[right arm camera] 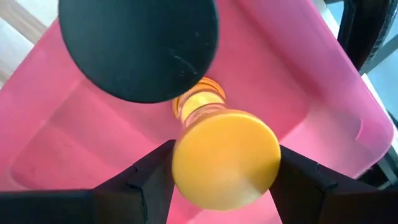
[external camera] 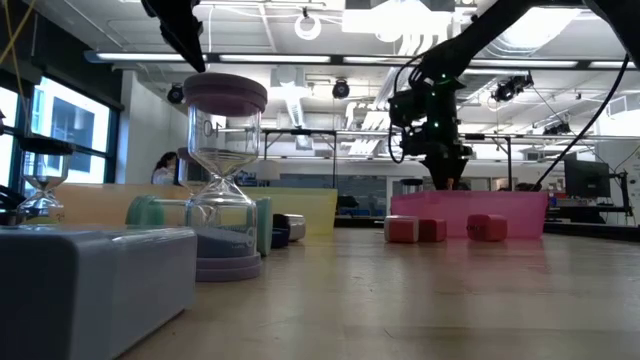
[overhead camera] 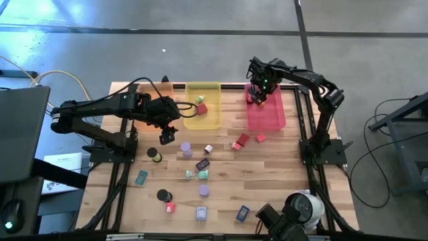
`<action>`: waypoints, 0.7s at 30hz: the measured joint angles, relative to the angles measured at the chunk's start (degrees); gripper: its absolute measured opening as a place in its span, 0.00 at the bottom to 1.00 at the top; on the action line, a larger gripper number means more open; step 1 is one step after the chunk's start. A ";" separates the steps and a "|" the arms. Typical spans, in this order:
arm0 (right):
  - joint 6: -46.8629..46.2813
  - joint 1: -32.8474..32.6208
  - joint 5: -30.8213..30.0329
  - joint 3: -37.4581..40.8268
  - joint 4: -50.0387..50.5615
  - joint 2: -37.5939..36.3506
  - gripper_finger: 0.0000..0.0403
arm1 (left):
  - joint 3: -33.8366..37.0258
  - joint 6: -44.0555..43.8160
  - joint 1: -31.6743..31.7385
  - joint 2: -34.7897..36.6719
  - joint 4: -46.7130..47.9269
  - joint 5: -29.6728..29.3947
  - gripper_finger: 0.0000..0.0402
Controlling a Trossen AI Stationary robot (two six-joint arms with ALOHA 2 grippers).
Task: Pick & Place Office items
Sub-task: Put the orange sand timer into the pink bin, then put the right blue digital clock into the orange bin
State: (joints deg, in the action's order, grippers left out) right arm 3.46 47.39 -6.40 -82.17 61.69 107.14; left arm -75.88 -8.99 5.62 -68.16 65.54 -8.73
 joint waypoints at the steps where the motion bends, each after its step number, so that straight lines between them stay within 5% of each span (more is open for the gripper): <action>1: 0.00 -0.12 -0.09 0.00 0.01 -0.11 0.54 | 0.02 0.00 0.01 0.00 0.00 0.00 0.62; 21: 0.11 -0.90 0.53 0.00 1.14 -7.82 0.54 | 0.02 -1.53 -0.01 0.00 0.00 1.49 0.62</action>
State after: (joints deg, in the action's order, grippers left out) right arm 3.57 46.49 -5.87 -82.17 62.83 99.32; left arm -75.85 -10.53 5.61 -68.16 65.54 -7.25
